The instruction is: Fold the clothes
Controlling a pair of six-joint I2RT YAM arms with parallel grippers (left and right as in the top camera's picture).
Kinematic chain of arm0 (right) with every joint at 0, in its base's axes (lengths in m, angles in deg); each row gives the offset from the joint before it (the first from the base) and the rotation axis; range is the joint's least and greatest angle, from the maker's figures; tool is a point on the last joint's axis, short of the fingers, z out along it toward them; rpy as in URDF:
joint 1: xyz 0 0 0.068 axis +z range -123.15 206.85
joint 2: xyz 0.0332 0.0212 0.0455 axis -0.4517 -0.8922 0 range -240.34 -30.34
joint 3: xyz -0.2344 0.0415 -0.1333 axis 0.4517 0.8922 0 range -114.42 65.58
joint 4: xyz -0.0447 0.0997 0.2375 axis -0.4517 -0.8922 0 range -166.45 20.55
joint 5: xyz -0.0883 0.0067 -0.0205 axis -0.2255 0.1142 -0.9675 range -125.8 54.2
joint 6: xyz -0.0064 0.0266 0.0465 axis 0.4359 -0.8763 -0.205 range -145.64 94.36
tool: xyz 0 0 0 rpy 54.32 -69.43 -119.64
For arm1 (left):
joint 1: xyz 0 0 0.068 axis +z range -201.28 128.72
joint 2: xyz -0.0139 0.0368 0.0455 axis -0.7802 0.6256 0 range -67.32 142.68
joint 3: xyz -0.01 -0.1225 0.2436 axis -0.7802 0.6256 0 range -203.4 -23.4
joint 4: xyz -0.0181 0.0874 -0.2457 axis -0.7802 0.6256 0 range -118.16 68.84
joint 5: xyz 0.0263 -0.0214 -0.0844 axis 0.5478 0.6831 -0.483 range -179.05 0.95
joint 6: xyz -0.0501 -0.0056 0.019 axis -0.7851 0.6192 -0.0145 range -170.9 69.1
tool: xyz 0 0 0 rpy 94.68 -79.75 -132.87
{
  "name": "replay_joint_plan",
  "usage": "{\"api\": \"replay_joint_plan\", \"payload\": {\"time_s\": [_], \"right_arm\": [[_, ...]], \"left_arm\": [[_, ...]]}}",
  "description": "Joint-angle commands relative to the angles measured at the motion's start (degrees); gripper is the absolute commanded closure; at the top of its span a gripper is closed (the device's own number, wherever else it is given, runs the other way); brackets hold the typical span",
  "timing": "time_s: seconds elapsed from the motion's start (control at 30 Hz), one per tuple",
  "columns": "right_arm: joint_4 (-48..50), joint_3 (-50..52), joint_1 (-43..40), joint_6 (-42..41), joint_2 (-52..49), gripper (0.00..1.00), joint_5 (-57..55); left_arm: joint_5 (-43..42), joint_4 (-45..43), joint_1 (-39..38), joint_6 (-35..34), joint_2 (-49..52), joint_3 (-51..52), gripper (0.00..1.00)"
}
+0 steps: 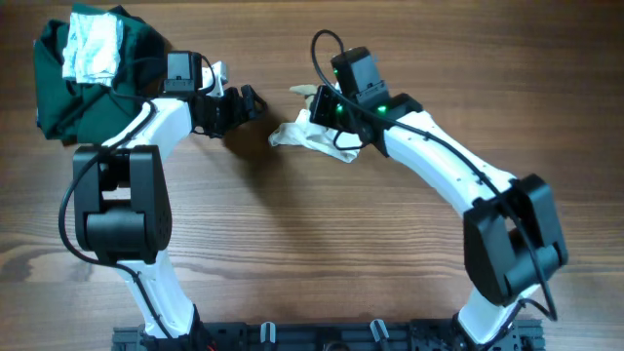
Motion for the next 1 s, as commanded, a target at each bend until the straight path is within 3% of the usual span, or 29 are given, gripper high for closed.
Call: {"api": "replay_joint_plan", "payload": {"time_s": [0.0, 0.23, 0.3, 0.37, 0.5, 0.8, 0.97], "right_arm": [[1.7, 0.1, 1.4, -2.1, -3.0, 0.92, 2.4], [7.1, 0.1, 2.8, -5.1, -5.3, 0.89, 2.8], [7.3, 0.1, 2.8, -5.1, -5.8, 0.73, 2.8], [7.2, 0.1, 2.8, -5.1, -6.2, 0.49, 2.8], [7.3, 0.1, 2.8, -5.1, -6.3, 0.24, 2.8], [3.5, 0.0, -1.9, -2.7, -3.8, 0.10, 2.8], [-5.2, 0.0, -10.3, 7.5, 2.3, 0.06, 2.9]], "left_arm": [[5.6, 1.8, 1.0, 0.1, 2.4, 2.1, 0.07], [5.8, 2.0, 1.0, 0.1, 2.4, 2.1, 0.06], [5.8, 2.0, 1.0, 0.1, 2.4, 2.1, 0.06], [5.8, 2.0, 1.0, 0.1, 2.4, 2.1, 0.06], [5.8, 2.0, 1.0, 0.1, 2.4, 2.1, 0.06], [5.7, 3.4, 1.0, 3.1, 2.4, 2.1, 0.05], [5.7, 3.7, 1.0, 3.2, 1.4, 2.1, 0.06]]}}
